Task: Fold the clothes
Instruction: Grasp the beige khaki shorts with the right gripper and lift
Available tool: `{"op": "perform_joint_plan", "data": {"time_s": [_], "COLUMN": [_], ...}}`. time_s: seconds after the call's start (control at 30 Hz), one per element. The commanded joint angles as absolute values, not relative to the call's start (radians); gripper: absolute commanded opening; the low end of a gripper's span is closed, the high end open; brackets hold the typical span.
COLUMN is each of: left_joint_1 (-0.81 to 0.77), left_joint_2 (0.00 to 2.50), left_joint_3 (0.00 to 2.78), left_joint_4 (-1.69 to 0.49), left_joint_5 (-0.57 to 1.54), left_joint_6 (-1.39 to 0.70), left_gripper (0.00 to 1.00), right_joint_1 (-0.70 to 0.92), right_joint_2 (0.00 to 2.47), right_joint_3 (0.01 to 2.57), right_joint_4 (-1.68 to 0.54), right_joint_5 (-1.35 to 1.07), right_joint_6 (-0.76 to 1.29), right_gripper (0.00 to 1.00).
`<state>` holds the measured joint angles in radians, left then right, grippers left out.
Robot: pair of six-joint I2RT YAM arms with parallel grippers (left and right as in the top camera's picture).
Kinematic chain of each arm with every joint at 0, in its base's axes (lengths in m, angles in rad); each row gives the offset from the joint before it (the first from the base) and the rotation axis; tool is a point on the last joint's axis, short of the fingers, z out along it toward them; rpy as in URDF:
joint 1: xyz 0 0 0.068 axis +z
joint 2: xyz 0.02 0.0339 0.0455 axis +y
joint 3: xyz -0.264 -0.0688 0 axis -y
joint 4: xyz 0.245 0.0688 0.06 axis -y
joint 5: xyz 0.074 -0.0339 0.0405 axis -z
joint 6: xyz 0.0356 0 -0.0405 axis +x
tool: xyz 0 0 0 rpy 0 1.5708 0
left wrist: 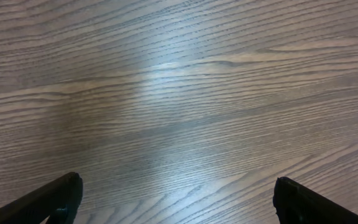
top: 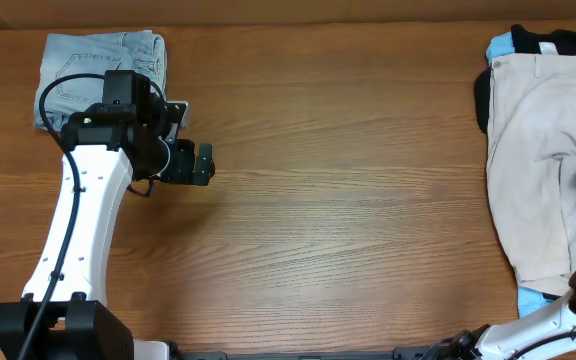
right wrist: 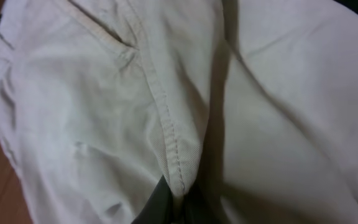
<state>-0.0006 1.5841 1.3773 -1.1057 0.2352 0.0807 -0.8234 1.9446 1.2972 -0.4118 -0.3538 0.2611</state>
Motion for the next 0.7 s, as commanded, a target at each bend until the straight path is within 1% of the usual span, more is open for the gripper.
{"op": "perform_joint_plan", "data": {"time_s": [0.0,0.13,0.2,0.33,0.4,0.43,0.5,0.57,0.6,0.67], "left_joint_1": [-0.007,-0.007,-0.005,0.007,0.024,0.044,0.075,0.110,0.151,0.186], "left_joint_2": [1.582,1.582,1.582,1.582,1.582,1.582,1.582,1.582,1.582,1.582], "left_joint_3": [1.396,1.396,1.396,1.396,1.396,1.396,1.396,1.396,1.396,1.396], "left_joint_4": [-1.102,-1.090,-1.091,-1.084,-1.074,-1.068,-1.065,-1.065,-1.065,-1.065], "left_joint_5": [0.229,0.229,0.229,0.229,0.229,0.229,0.229,0.229,0.229,0.229], "left_joint_6": [0.082,0.082,0.082,0.081,0.065,0.046,0.028,0.020,0.021,0.021], "left_gripper": [1.00,1.00,1.00,1.00,1.00,1.00,1.00,1.00,1.00,1.00], "right_joint_1": [-0.799,-0.759,-0.681,-0.519,-0.405,-0.305,-0.186,-0.052,0.075,0.210], "right_joint_2": [1.815,1.721,1.664,1.637,1.639,1.639,1.639,1.639,1.639,1.639], "right_joint_3": [1.359,1.373,1.373,1.372,1.368,1.361,1.360,1.360,1.360,1.360], "right_joint_4": [-0.459,-0.574,-0.672,-0.812,-0.865,-0.890,-0.909,-0.910,-0.898,-0.882], "right_joint_5": [-0.413,-0.517,-0.584,-0.607,-0.607,-0.607,-0.604,-0.604,-0.604,-0.604], "right_joint_6": [0.266,0.265,0.265,0.261,0.260,0.258,0.258,0.263,0.266,0.267], "right_gripper": [0.04,0.04,0.04,0.04,0.04,0.04,0.04,0.04,0.05,0.07]}}
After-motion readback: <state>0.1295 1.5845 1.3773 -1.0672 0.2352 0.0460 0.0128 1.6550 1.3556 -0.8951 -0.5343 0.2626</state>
